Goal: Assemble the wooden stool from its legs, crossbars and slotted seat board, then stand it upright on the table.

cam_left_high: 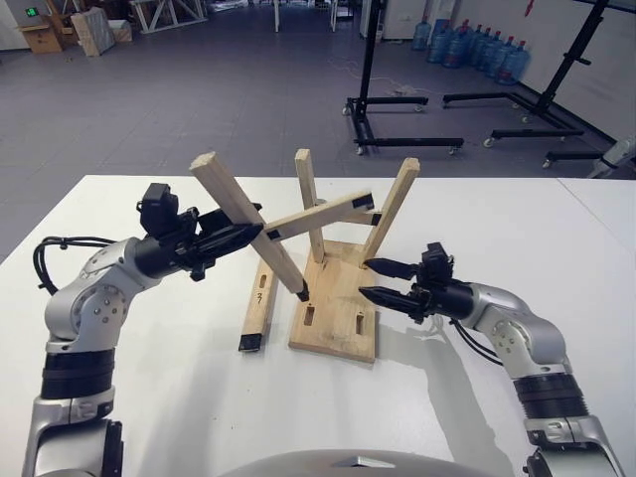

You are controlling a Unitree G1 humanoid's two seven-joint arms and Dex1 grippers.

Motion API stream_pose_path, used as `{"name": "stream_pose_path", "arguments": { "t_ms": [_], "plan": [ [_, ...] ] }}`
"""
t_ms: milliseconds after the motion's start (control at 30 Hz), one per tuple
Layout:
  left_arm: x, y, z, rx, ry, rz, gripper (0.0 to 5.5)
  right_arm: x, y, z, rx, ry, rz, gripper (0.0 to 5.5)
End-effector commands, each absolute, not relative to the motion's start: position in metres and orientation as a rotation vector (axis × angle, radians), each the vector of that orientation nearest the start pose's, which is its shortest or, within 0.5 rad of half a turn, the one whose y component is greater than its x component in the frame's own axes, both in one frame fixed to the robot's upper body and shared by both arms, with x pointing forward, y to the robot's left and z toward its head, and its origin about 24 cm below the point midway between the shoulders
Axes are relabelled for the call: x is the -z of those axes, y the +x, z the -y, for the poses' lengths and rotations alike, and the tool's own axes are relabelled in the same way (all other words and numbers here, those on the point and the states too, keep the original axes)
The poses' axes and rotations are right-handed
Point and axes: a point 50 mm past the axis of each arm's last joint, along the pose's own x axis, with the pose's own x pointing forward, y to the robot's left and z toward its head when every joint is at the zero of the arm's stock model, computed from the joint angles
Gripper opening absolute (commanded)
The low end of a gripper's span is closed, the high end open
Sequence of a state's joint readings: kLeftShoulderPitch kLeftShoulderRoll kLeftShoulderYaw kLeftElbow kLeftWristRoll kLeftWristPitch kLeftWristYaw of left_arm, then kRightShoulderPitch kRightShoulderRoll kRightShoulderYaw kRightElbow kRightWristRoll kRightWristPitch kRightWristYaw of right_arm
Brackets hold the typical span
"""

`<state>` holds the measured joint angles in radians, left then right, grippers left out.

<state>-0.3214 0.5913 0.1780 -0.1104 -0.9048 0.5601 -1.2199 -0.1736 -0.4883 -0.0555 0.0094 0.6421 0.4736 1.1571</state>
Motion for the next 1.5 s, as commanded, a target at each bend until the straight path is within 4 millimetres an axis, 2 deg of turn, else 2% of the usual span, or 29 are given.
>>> {"name": "stream_pose_path", "arguments": {
  "t_ms": [33,167,400,800,1100,1300,1500],
  "plan": [
    [-0.169,0.263,-0.193,1.451,-0.204,0.039,2.05,-0.093,0.257,0.216,-1.096,0.262,-0.172,4.18],
    [-0.158,0.266,-0.174,1.508,-0.185,0.004,2.05,-0.102,0.27,0.235,-1.029,0.264,-0.186,4.18],
    [-0.148,0.275,-0.149,1.56,-0.156,-0.008,2.05,-0.103,0.276,0.247,-0.998,0.254,-0.242,4.18],
    [-0.134,0.298,-0.157,1.579,-0.076,-0.133,2.04,-0.106,0.282,0.24,-1.049,0.244,-0.269,4.18],
    [-0.13,0.303,-0.171,1.569,-0.052,-0.202,2.04,-0.1,0.28,0.232,-1.072,0.243,-0.288,4.18],
    [-0.122,0.305,-0.163,1.557,0.061,-0.233,2.04,-0.097,0.277,0.227,-1.09,0.251,-0.299,4.18],
    [-0.131,0.307,-0.162,1.533,0.122,-0.208,2.03,-0.088,0.267,0.217,-1.113,0.272,-0.325,4.18]
  ]
}}
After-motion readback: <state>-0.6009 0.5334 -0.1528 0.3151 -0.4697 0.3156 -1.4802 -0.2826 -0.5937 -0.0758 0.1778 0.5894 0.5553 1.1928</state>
